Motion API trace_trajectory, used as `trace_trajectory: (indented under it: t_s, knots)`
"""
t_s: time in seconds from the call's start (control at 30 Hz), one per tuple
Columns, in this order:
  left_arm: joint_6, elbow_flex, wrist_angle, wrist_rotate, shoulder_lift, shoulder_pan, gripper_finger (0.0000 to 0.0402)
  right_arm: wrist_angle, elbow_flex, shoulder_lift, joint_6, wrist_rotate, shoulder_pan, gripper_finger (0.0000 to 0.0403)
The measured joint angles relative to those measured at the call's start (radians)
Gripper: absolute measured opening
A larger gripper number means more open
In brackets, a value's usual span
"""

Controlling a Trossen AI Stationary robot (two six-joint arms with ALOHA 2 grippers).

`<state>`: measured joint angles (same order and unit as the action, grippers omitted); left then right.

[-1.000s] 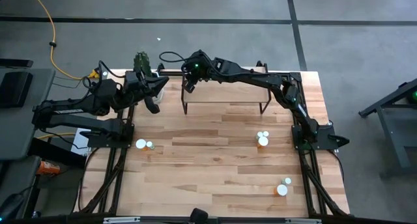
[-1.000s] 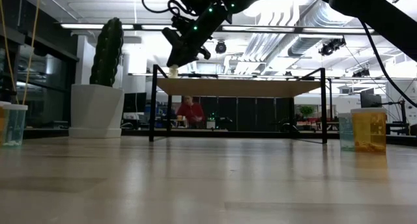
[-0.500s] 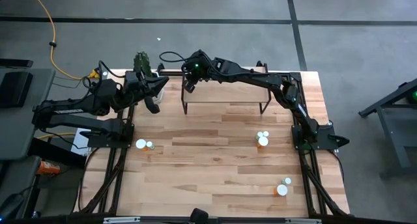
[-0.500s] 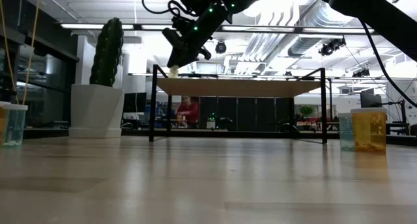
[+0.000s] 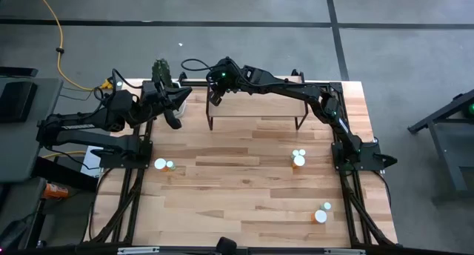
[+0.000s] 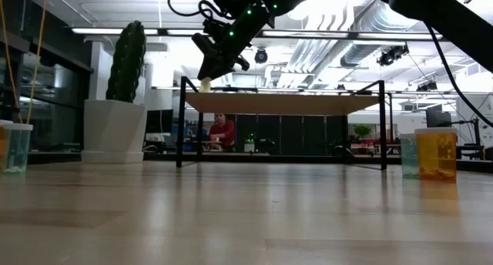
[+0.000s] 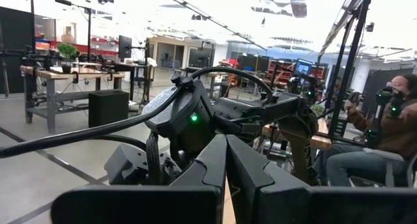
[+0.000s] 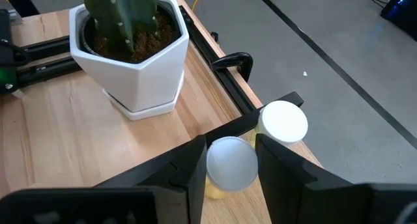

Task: Pick and place medicine bottles onto shelf by color
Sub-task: Align the bottom yellow pill bottle with the other yellow pill bottle on the shelf

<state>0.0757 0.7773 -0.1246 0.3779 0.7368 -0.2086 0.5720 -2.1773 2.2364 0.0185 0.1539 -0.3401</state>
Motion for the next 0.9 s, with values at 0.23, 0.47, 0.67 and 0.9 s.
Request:
trace_trajectory:
  t_s: [0.23,0.47,0.67,0.9]
  knots:
    - [0.000,0.000,0.000,0.000,0.000,0.000,0.0000,0.000,0.000,0.000,-0.001,0.000,0.000,0.0148]
    - [0.001,0.000,0.000,0.000,0.000,0.000,0.0000,0.000,0.000,0.000,-0.001,0.001,0.000,0.0166]
    - [0.000,0.000,0.000,0.000,0.000,0.000,0.0000,0.000,0.000,-0.001,-0.001,0.010,0.000,0.0167]
    - [0.000,0.000,0.000,0.000,0.000,0.000,0.0000,-0.001,0.000,-0.002,-0.001,0.010,0.000,0.0168]
